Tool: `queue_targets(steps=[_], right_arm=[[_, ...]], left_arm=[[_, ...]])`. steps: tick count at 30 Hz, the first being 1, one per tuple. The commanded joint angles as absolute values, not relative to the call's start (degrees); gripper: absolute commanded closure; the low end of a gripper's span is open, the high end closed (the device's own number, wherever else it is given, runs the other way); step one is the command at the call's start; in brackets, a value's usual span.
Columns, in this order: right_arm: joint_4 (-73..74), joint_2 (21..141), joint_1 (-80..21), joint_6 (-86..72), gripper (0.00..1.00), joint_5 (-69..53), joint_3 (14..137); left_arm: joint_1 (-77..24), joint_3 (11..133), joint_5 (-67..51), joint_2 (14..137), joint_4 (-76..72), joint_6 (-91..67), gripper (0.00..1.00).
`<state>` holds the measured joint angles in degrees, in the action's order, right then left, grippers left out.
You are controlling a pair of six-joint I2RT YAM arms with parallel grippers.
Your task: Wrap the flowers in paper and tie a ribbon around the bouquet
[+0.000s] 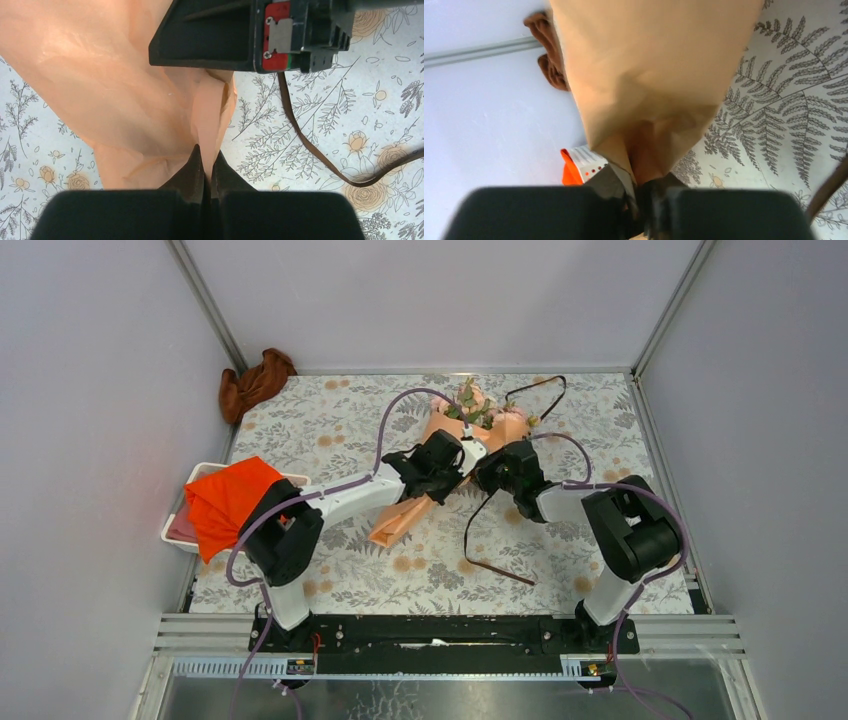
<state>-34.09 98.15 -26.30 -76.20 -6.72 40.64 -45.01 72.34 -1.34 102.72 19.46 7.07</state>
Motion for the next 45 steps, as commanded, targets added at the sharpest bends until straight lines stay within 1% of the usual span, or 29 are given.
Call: queue_targets(steps=[1,2,4,5,7,9,11,15,21,25,30,32,35,36,38,42,45], right_arm=[[-39.5,98.5,-24.5,-75.3,1.00,-11.0,40.9],[-39.3,98.5,-24.2,-74.7,1.00,-11.5,40.8],[-38.6,98.7,-23.3,-73.1,1.00,-13.0,41.3],[-38.2,99.0,-22.6,-72.2,1.00,-14.2,42.0],[-36.0,99.9,-20.8,-69.2,1.00,-17.6,44.4],[-33.0,101.0,-19.3,-65.8,1.00,-20.6,47.0],[-30.0,102.4,-18.2,-61.8,1.00,-23.7,50.0],[-23.1,106.1,-17.3,-55.3,1.00,-29.6,56.7],[-15.0,109.6,-17.3,-48.6,1.00,-32.2,63.7],[-10.6,111.5,-17.2,-45.2,1.00,-33.6,67.2],[-9.2,112.1,-17.2,-44.0,1.00,-33.9,68.0],[-8.5,112.3,-17.2,-43.6,1.00,-33.8,68.3],[-7.5,112.5,-17.2,-42.8,1.00,-33.5,68.6],[-7.1,112.6,-17.2,-42.5,1.00,-33.5,68.8],[-6.5,112.7,-17.2,-42.1,1.00,-33.4,69.2],[-6.1,112.5,-17.2,-41.9,1.00,-33.4,69.7],[-5.5,112.0,-17.2,-41.5,1.00,-33.2,70.3]], left_arm=[[-45.6,75.1,-3.0,103.4,20.2,8.0,1.00],[-45.7,75.5,-4.2,103.5,20.9,8.6,0.95],[-46.6,76.5,-7.9,102.9,23.1,11.9,0.68],[-47.6,76.7,-9.9,102.2,24.3,13.7,0.58],[-50.0,76.6,-15.3,100.1,26.9,18.7,0.45],[-52.8,75.9,-21.5,97.8,29.8,24.2,0.36],[-55.1,74.4,-26.5,95.9,31.6,29.1,0.30],[-59.4,72.3,-30.0,97.6,31.3,37.6,0.24],[-60.7,74.4,-27.7,105.9,30.4,48.3,0.20],[-60.7,74.8,-24.8,109.2,28.4,55.4,0.17],[-60.9,77.2,-21.7,112.2,26.8,59.2,0.17],[-60.9,77.9,-20.6,113.8,26.7,60.0,0.18],[-60.9,78.7,-18.3,115.9,26.7,60.5,0.24],[-60.9,78.6,-17.8,116.5,26.7,60.8,0.27],[-61.0,78.2,-16.9,117.2,26.7,61.5,0.36],[-61.2,78.1,-15.4,118.6,28.3,62.1,0.50],[-61.7,77.3,-14.6,118.9,29.7,61.9,0.65]])
